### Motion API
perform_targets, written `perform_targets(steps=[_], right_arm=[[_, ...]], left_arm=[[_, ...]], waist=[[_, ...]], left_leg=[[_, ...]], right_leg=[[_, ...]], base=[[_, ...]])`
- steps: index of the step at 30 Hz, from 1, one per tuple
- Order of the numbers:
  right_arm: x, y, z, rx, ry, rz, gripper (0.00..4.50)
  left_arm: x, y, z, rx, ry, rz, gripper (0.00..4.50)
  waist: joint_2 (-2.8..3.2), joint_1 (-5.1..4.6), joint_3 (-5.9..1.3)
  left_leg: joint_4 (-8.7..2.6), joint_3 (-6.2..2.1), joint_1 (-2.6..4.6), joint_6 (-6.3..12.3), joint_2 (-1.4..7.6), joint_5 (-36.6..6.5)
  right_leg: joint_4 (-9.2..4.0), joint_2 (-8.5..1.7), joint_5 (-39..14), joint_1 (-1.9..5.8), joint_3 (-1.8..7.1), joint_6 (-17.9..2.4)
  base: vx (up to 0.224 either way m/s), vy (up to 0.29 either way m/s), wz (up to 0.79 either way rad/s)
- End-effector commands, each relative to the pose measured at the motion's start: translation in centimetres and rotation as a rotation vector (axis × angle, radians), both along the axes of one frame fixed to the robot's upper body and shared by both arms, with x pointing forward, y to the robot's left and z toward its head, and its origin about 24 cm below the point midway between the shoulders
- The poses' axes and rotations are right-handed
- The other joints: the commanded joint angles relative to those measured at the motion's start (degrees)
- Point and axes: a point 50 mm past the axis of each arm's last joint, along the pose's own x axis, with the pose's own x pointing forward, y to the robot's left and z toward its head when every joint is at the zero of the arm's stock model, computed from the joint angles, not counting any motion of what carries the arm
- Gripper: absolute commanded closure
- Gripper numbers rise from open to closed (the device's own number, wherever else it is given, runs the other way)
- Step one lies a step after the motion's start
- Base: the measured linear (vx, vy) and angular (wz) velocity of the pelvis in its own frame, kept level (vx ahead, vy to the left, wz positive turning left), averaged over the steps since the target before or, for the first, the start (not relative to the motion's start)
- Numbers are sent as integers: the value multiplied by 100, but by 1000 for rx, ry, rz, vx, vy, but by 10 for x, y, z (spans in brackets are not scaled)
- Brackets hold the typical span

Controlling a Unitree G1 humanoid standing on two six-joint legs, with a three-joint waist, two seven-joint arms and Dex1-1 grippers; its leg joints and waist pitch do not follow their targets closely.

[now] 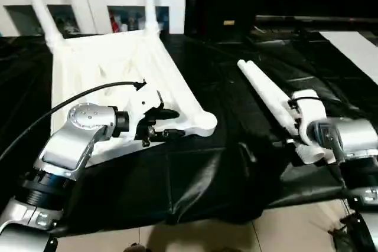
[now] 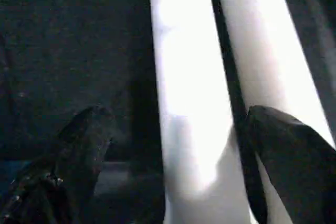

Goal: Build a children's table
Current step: Pick table leg

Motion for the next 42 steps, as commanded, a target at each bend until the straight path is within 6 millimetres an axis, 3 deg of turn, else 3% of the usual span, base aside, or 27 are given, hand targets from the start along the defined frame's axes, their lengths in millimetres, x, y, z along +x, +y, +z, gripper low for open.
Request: perform_targets(steps=[1,10,18,21,27,33,34,38,42], right_arm=[[2,-6,3,9,-12,-24,0],[-1,2,-11,275,74,-20,0],[1,9,-13,404,97,-37,71],[0,10,-15,412,109,-34,91],[-1,11,-19,411,130,-24,145],[-4,11,-30,380,165,-16,176],[-5,11,-32,375,169,-15,192],[-7,12,-38,354,186,-8,225],[-6,17,-39,367,177,0,253]], left_arm=[[0,-3,1,14,-18,-13,173],[0,-1,1,23,-18,-12,173],[-4,-1,3,-7,26,-27,170],[-4,-1,3,-6,19,-29,170],[-2,-1,5,2,-7,-34,170],[2,-3,2,-4,-53,16,170],[5,-3,2,2,-82,47,143],[13,-5,-2,-5,-180,177,116],[17,-9,-5,-75,-191,287,83]], waist=[[-7,10,-423],[-29,24,-432],[-58,34,-431],[-51,35,-426],[-105,44,-427],[-77,36,-424],[-92,36,-423],[-118,42,-438],[-122,47,-445]], left_leg=[[-334,-7,62,-211,69,-946],[-326,-2,54,-117,79,-917],[-329,3,61,-134,83,-880],[-331,0,60,-144,87,-892],[-333,1,45,-140,87,-859],[-348,-10,69,-222,97,-1044],[-349,-11,77,-245,96,-1120],[-345,-24,79,-244,98,-1205],[-344,-29,61,-229,100,-1148]], right_leg=[[-499,-287,-1228,301,278,-928],[-478,-293,-1091,316,271,-1063],[-487,-304,-1213,300,267,-1050],[-483,-305,-1221,295,263,-1060],[-495,-315,-1346,302,263,-961],[-508,-307,-1412,272,258,-944],[-524,-310,-1456,275,257,-926],[-550,-321,-1606,278,251,-815],[-528,-316,-1436,284,246,-889]], base=[[0,0,0],[0,0,0],[0,0,0],[0,0,0],[0,0,0],[0,0,0],[0,0,0],[0,0,0],[0,0,0]])
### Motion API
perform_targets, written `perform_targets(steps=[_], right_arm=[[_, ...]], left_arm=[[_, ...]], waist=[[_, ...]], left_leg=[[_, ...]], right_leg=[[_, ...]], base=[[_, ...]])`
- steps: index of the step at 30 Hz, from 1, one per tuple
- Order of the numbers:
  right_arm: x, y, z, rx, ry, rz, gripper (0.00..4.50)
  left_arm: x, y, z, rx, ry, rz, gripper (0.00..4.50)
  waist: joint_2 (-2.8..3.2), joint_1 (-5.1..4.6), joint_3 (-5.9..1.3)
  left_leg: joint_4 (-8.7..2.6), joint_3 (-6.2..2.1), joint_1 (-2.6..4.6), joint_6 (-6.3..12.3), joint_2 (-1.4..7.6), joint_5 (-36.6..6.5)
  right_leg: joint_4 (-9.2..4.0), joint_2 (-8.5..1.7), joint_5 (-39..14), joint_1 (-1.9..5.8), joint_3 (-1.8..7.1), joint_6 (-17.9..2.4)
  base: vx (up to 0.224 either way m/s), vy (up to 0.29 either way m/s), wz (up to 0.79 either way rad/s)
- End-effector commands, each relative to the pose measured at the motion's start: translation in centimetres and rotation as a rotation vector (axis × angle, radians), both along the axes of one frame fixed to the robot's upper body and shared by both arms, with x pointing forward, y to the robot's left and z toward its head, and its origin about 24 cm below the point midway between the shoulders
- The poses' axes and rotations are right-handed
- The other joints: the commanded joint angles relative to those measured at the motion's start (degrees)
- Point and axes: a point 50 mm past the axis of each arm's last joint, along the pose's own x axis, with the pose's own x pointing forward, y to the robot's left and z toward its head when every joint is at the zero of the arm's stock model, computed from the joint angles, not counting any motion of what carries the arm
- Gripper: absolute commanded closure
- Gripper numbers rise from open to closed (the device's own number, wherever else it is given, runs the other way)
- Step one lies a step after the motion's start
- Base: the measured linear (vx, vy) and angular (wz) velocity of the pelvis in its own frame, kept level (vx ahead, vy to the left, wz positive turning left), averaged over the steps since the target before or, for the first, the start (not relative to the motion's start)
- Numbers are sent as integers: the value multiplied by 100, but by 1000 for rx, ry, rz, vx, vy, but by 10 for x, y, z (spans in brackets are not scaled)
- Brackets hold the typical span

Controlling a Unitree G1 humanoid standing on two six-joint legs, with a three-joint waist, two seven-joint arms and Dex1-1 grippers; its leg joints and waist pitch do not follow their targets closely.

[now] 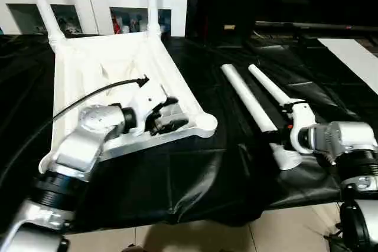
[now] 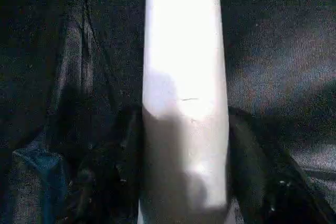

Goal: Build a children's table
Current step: Pick table leg

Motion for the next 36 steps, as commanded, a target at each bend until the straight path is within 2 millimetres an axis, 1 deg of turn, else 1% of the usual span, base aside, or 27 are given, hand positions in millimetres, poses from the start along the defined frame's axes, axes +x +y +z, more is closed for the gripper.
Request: perform_targets(steps=[1,3,4,6,7,8,9,10,11,12,15,16,17,18,19,20,21,22,23,24,27,28,29,31,32,34,36], right_arm=[[-8,2,-15,0,62,-6,256],[-8,5,-16,8,51,-6,261],[-7,7,-16,17,44,-4,261],[-6,9,-14,25,24,1,263],[-3,13,-11,49,-18,1,263],[2,19,-2,92,-100,-1,263],[6,22,3,122,-161,-5,264],[6,22,3,122,-161,-5,264],[10,30,15,196,-287,-4,264],[12,36,23,246,-372,13,264],[12,46,35,330,-489,61,264],[12,46,35,330,-489,61,264],[10,53,42,423,-536,95,264],[10,54,43,434,-542,100,264],[1,65,55,564,-597,211,264],[-1,67,57,585,-602,230,264],[-6,72,61,639,-613,278,264],[-12,76,65,682,-627,331,264],[-16,78,68,709,-635,371,264],[-18,80,70,725,-640,394,264],[-24,85,75,771,-668,439,264],[-25,86,77,780,-674,447,264],[-24,89,78,779,-678,455,264],[-24,90,78,779,-680,461,264],[-24,91,78,765,-677,467,264],[-26,91,77,741,-672,483,264],[-26,92,77,690,-676,489,264]], left_arm=[[1,2,-3,-19,-13,49,69],[1,-1,-5,-36,9,22,48],[2,-4,-6,-51,25,17,48],[4,-5,-9,-71,74,35,26],[6,-8,-8,-125,90,34,26],[10,-9,-6,-206,99,47,15],[12,-9,-4,-225,82,69,2],[12,-9,-4,-225,82,69,1],[17,-10,2,-268,65,117,0],[19,-12,8,-316,53,141,0],[25,-14,13,-398,128,198,0],[25,-14,13,-398,128,198,0],[31,-18,21,-527,216,229,0],[32,-18,22,-542,227,231,0],[35,-29,34,-702,340,183,0],[35,-31,36,-722,354,172,0],[35,-36,41,-774,388,143,0],[35,-42,46,-787,410,100,0],[35,-47,49,-799,427,73,0],[35,-50,50,-806,438,61,0],[35,-60,52,-781,446,37,0],[35,-63,54,-787,451,28,0],[32,-68,59,-829,458,-10,0],[31,-70,63,-853,470,-32,0],[29,-72,66,-874,480,-55,0],[26,-74,68,-890,495,-76,0],[27,-74,67,-878,497,-48,0]], waist=[[12,12,-382],[23,4,-387],[44,3,-378],[42,-1,-383],[75,9,-379],[66,8,-380],[56,7,-378],[46,7,-388],[9,-4,-397],[17,18,-401],[39,35,-401],[42,39,-402],[117,40,-398],[117,40,-398],[87,52,-408],[86,90,-412],[75,109,-415],[67,123,-416],[79,154,-418],[52,175,-417],[45,191,-403],[43,190,-399],[65,189,-393],[52,186,-389],[91,194,-388],[51,179,-387],[42,181,-386]], left_leg=[[-351,-24,48,-220,98,-1141],[-355,-27,55,-220,96,-1178],[-360,-22,61,-223,88,-1221],[-364,-26,71,-252,91,-1304],[-365,-32,73,-255,85,-1336],[-368,-32,78,-258,84,-1377],[-365,-25,74,-251,80,-1407],[-365,-34,69,-255,87,-1411],[-379,-43,55,-214,103,-1393],[-373,-45,70,-184,117,-1338],[-373,-33,66,-96,119,-1206],[-370,-28,66,-82,118,-1169],[-364,-23,67,-65,101,-1092],[-364,-23,67,-65,101,-1092],[-346,-8,71,-32,92,-1066],[-330,7,72,10,80,-1032],[-346,-17,39,113,94,-913],[-353,-26,44,181,102,-840],[-355,-24,65,210,116,-781],[-354,-22,54,240,111,-731],[-365,-22,49,228,112,-744],[-369,-21,42,190,112,-765],[-370,-21,51,139,112,-815],[-372,-19,43,89,110,-859],[-376,-29,41,52,106,-877],[-380,-28,38,23,107,-905],[-387,-39,29,18,112,-856]], right_leg=[[-530,-316,-1427,278,251,-895],[-531,-308,-1431,268,248,-893],[-548,-302,-1460,256,249,-888],[-544,-301,-1499,257,246,-881],[-553,-313,-1526,253,249,-881],[-567,-313,-1556,253,245,-875],[-578,-317,-1581,249,250,-871],[-571,-325,-1579,257,246,-866],[-564,-327,-1543,265,240,-856],[-554,-338,-1440,255,241,-881],[-519,-326,-1181,268,242,-973],[-514,-323,-1121,267,244,-990],[-509,-310,-982,273,251,-1052],[-509,-310,-982,273,251,-1052],[-493,-301,-806,287,248,-1145],[-488,-300,-699,301,251,-1190],[-473,-309,-527,327,240,-1247],[-478,-308,-444,319,231,-1279],[-475,-316,-376,319,232,-1296],[-474,-315,-349,330,232,-1300],[-511,-334,-512,336,236,-1214],[-524,-341,-646,337,237,-1168],[-544,-347,-805,327,237,-1131],[-555,-350,-917,330,237,-1108],[-563,-350,-990,325,235,-1081],[-570,-338,-1003,324,232,-1040],[-564,-334,-980,333,235,-957]], base=[[0,0,0],[0,0,0],[0,0,0],[0,0,0],[0,0,0],[0,0,0],[0,0,0],[0,0,0],[0,0,0],[0,0,0],[0,0,0],[0,0,0],[0,0,0],[0,0,0],[0,0,0],[0,0,0],[0,0,0],[0,0,0],[0,0,0],[0,0,0],[0,0,0],[0,0,0],[0,0,0],[0,0,0],[0,0,0],[0,0,0],[0,0,0]])
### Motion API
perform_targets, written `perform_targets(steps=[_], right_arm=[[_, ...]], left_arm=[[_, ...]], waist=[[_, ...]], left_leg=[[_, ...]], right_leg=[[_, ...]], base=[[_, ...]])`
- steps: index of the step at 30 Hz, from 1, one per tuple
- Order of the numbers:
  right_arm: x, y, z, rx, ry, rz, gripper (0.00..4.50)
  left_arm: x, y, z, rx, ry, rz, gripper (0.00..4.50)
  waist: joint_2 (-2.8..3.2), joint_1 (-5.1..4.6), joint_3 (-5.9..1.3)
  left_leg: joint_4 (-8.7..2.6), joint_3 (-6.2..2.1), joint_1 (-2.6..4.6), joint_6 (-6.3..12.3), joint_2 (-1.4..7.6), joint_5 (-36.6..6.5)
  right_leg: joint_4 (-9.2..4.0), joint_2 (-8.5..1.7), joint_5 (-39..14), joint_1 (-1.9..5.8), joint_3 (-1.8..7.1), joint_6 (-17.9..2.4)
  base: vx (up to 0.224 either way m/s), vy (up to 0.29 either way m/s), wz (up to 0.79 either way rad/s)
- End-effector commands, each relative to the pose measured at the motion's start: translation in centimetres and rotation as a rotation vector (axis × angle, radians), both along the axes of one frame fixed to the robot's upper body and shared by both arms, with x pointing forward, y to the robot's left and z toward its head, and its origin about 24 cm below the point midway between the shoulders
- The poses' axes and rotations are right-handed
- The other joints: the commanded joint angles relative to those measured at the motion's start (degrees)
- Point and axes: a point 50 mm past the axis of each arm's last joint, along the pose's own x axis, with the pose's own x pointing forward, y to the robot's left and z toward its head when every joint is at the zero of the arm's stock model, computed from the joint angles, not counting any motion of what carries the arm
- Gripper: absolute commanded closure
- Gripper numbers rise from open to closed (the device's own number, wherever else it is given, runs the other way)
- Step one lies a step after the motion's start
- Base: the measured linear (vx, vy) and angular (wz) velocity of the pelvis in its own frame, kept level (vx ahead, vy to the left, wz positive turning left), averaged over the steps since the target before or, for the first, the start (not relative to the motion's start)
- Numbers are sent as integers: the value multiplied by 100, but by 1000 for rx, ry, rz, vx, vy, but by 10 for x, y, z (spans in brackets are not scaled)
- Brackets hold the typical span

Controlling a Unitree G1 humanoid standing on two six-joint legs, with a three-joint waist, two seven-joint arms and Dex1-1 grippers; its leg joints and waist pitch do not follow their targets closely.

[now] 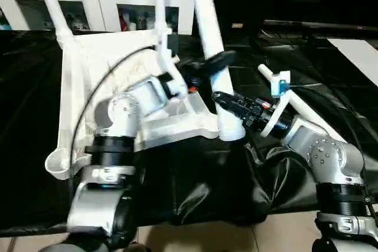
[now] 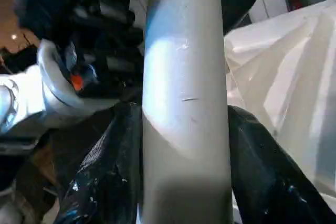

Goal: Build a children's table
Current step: Pick table leg

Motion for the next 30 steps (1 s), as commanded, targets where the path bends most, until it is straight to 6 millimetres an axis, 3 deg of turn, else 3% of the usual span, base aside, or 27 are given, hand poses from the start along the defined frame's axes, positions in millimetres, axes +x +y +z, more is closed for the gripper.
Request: perform_targets(steps=[1,3,4,5,9,13,15,19,21,24,25,26,27,30], right_arm=[[0,-2,7,-51,-57,-25,264],[5,0,7,-131,-96,-70,264],[6,1,8,-158,-112,-89,264],[10,4,9,-201,-131,-124,264],[20,19,11,-336,-222,-206,264],[22,33,11,-444,-304,-233,264],[20,47,9,-503,-337,-232,264],[22,55,8,-512,-364,-262,264],[24,57,7,-518,-372,-283,264],[27,58,5,-528,-373,-305,264],[27,58,5,-528,-373,-308,264],[27,58,5,-528,-374,-310,264],[28,60,6,-528,-375,-321,264],[30,64,6,-533,-383,-326,264]], left_arm=[[1,-1,8,8,-14,12,0],[2,0,6,22,-2,36,0],[2,0,6,30,0,48,28],[4,0,4,48,2,73,35],[8,-1,-1,109,22,164,65],[11,-1,-1,96,50,221,84],[16,3,1,76,57,296,120],[19,7,6,51,53,337,130],[20,10,7,47,53,363,167],[23,15,8,21,74,420,166],[23,15,8,21,75,424,197],[23,16,8,20,76,427,197],[22,17,6,15,88,443,209],[20,20,4,13,91,454,235]], waist=[[17,3,-399],[-3,-2,-398],[9,-2,-394],[-19,-8,-393],[40,-35,-384],[30,-47,-397],[22,-46,-403],[-8,-47,-419],[-4,-52,-409],[-1,-49,-396],[0,-42,-397],[1,-41,-400],[-99,-41,-398],[-45,-27,-392]], left_leg=[[-368,-40,67,10,108,-834],[-362,-32,66,14,107,-821],[-364,-32,67,-17,104,-811],[-363,-29,66,-22,105,-817],[-374,-48,72,-124,114,-868],[-375,-41,74,-94,103,-830],[-375,-43,62,-39,109,-751],[-372,-39,58,2,115,-678],[-377,-33,66,12,120,-732],[-377,-31,66,11,118,-758],[-374,-30,69,13,118,-742],[-377,-31,71,14,119,-738],[-375,-21,55,36,116,-736],[-380,-35,59,4,123,-699]], right_leg=[[-501,-329,-986,340,248,-949],[-511,-337,-990,331,250,-924],[-512,-334,-1053,324,250,-891],[-518,-335,-1089,322,250,-869],[-520,-335,-1272,292,253,-751],[-501,-311,-929,311,258,-786],[-480,-302,-637,319,258,-854],[-452,-318,-462,326,259,-924],[-450,-320,-482,310,262,-948],[-455,-326,-528,309,266,-937],[-451,-321,-502,309,271,-924],[-444,-322,-454,311,271,-924],[-451,-321,-466,320,268,-907],[-434,-335,-481,309,266,-885]], base=[[0,0,0],[0,0,0],[0,0,0],[0,0,0],[0,0,0],[0,0,0],[0,0,0],[0,0,0],[0,0,0],[0,0,0],[0,0,0],[0,0,0],[0,0,0],[0,0,0]])
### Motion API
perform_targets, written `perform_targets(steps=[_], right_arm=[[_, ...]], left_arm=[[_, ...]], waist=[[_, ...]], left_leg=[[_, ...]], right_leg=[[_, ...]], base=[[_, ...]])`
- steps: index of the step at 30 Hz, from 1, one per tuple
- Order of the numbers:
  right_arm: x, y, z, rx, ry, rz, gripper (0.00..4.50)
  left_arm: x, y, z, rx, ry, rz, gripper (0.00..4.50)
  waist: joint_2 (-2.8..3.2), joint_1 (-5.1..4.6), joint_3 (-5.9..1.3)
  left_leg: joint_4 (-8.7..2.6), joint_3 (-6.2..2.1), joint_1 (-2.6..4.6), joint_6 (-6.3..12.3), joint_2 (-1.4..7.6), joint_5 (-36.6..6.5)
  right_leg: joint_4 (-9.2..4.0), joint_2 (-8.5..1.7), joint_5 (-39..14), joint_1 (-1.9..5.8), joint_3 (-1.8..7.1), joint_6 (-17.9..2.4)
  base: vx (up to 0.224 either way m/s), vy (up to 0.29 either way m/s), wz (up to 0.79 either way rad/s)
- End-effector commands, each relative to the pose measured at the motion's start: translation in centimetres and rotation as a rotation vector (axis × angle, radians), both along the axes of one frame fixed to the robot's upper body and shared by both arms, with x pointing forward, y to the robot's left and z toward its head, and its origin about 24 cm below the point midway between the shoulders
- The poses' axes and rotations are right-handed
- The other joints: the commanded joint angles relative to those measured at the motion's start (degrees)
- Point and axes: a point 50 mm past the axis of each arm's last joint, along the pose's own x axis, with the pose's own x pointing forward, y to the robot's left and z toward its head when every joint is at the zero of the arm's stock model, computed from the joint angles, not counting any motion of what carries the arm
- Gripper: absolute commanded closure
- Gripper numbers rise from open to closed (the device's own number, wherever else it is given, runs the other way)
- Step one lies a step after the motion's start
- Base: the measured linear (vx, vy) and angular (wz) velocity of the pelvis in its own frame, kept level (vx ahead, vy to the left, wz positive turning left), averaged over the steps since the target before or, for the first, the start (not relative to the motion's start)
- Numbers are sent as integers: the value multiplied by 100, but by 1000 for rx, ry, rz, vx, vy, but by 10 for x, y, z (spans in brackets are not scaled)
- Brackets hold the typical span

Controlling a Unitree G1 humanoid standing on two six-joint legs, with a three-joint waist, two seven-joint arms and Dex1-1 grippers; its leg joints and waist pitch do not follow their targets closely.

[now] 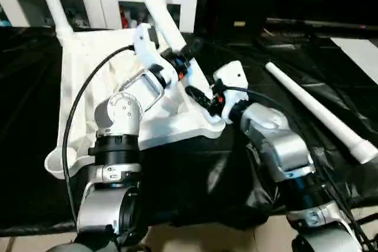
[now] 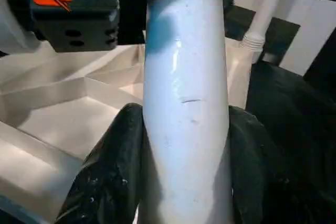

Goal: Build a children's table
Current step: Pick table leg

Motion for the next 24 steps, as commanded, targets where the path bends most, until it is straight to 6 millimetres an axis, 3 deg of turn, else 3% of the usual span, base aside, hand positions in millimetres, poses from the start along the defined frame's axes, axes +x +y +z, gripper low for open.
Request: perform_targets(steps=[1,2,4,6,9,11,12,15,16,17,24], right_arm=[[5,0,2,-25,-19,-30,264],[5,0,2,-24,-21,-33,264],[6,1,2,-22,-26,-35,264],[6,1,1,-25,-32,-35,264],[5,3,7,34,-38,15,264],[1,-1,12,118,20,84,208],[1,-1,12,118,20,84,194],[2,-16,17,164,87,91,174],[6,-36,23,226,167,97,153],[6,-36,23,226,167,97,149],[0,-78,35,328,323,234,148]], left_arm=[[-2,-2,8,-1,-34,-2,247],[-2,-1,8,4,-36,2,252],[-1,0,9,3,-41,10,258],[0,0,10,-1,-48,10,264],[-1,-4,16,25,-111,-40,264],[-4,-6,18,109,-188,-102,264],[-4,-6,18,109,-188,-102,264],[-8,-7,22,172,-256,-184,264],[-11,-7,26,207,-306,-252,265],[-11,-7,26,207,-306,-252,265],[-16,2,36,245,-372,-383,265]], waist=[[24,-20,-431],[2,-21,-432],[31,-18,-434],[14,-16,-433],[79,-23,-434],[112,-15,-436],[94,-23,-439],[93,-25,-444],[81,-15,-446],[92,-2,-448],[71,16,-441]], left_leg=[[-371,-31,106,-5,126,-702],[-373,-33,108,-9,128,-686],[-364,-30,115,-11,121,-601],[-360,-25,118,-3,121,-568],[-363,-25,134,-16,112,-643],[-369,-34,146,2,117,-686],[-371,-32,147,36,119,-702],[-363,-36,137,29,131,-596],[-359,-32,147,29,124,-544],[-362,-31,160,49,128,-620],[-341,-18,130,17,124,-646]], right_leg=[[-385,-335,-471,329,272,-919],[-383,-335,-445,329,269,-912],[-358,-329,-243,329,276,-957],[-348,-329,-113,335,278,-982],[-350,-313,-18,340,279,-1022],[-344,-312,-14,344,280,-1026],[-353,-301,-7,346,279,-1019],[-320,-317,170,362,282,-1096],[-316,-315,215,370,283,-1149],[-313,-314,129,374,282,-1186],[-331,-334,-98,387,285,-1227]], base=[[0,0,0],[0,0,0],[0,0,0],[0,0,0],[0,0,0],[0,0,0],[0,0,0],[0,0,0],[0,0,0],[0,0,0],[0,0,0]])
